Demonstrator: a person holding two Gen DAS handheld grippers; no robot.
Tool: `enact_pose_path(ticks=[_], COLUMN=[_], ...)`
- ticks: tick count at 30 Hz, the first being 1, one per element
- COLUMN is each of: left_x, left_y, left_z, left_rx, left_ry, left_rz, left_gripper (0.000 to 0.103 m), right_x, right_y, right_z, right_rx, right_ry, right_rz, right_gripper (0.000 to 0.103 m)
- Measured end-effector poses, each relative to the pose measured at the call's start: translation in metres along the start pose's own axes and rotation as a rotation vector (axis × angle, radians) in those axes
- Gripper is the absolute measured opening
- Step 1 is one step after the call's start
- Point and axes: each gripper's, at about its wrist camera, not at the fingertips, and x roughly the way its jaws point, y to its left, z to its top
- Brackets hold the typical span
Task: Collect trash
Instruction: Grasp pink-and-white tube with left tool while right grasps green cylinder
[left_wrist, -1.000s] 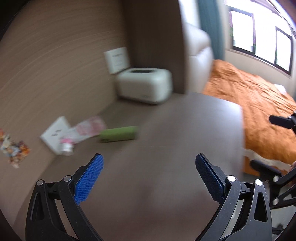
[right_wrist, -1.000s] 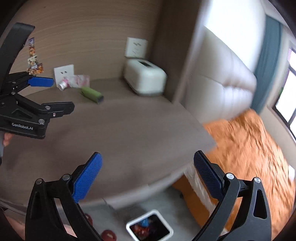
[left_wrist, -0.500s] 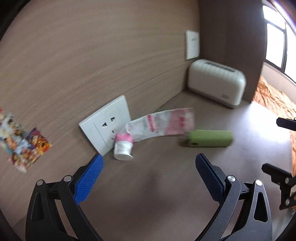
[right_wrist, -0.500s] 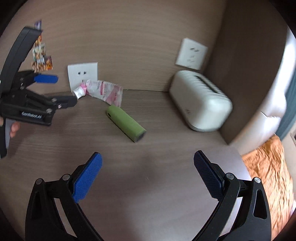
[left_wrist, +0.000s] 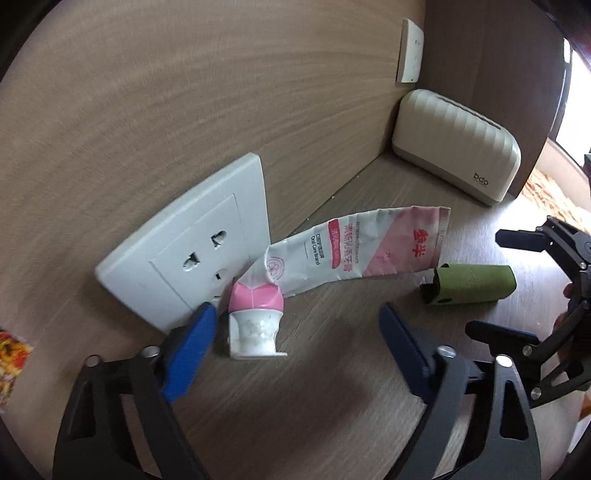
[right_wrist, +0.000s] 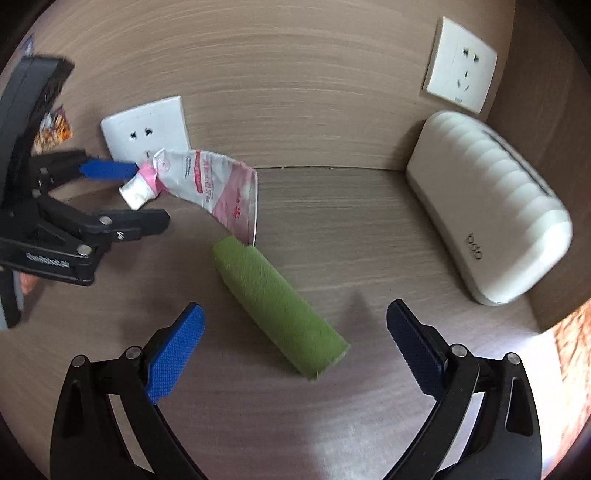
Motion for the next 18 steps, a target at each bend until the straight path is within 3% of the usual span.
enact_pose_path(ticks=[2,4,7,11,12,15,18], left_x=[0.004,0.008,0.016,0.018,0.017,0.012,0.010], left_y=[0.001,0.001,0.000,-0.003,-0.003,0.002,0.004], left_z=[0.001,0.002,0.005,0.009,0.008,0.006,0.005], left_rx=[-0.009,-0.008,-0.008,0.002,0.000,-0.002,-0.024], left_ry=[0.005,0.012,0.027,0.023,0.018,0.004,0.000], left_rz=[-0.017,-0.021,-0.022,-0.029,-0.027,-0.007,-0.015], left_gripper=[0.076,0.071,0.070,0.070,0.066,0.030,0.030], right_x=[0.003,0.004,0.001,-0.005,-0.007,-0.013,-0.020], right_y=[-0.001,-0.001,0.002,0.012,0.013,0.017,0.020], right_z=[0.002,0.001,0.000,-0.004,-0.006,-0.009,-0.015], right_rx=[-0.008,-0.027,-0.031,-0.063,-0.061,-0.042,-0.004], right_ry=[0.001,0.008,0.014,0.013,0.014,0.020,0.021], right_rz=[-0.010,-0.015,0.018,0.015,0.022,0.033,0.050], right_gripper=[0.089,0.074,0.058,0.045,0.041,0.029,0.028])
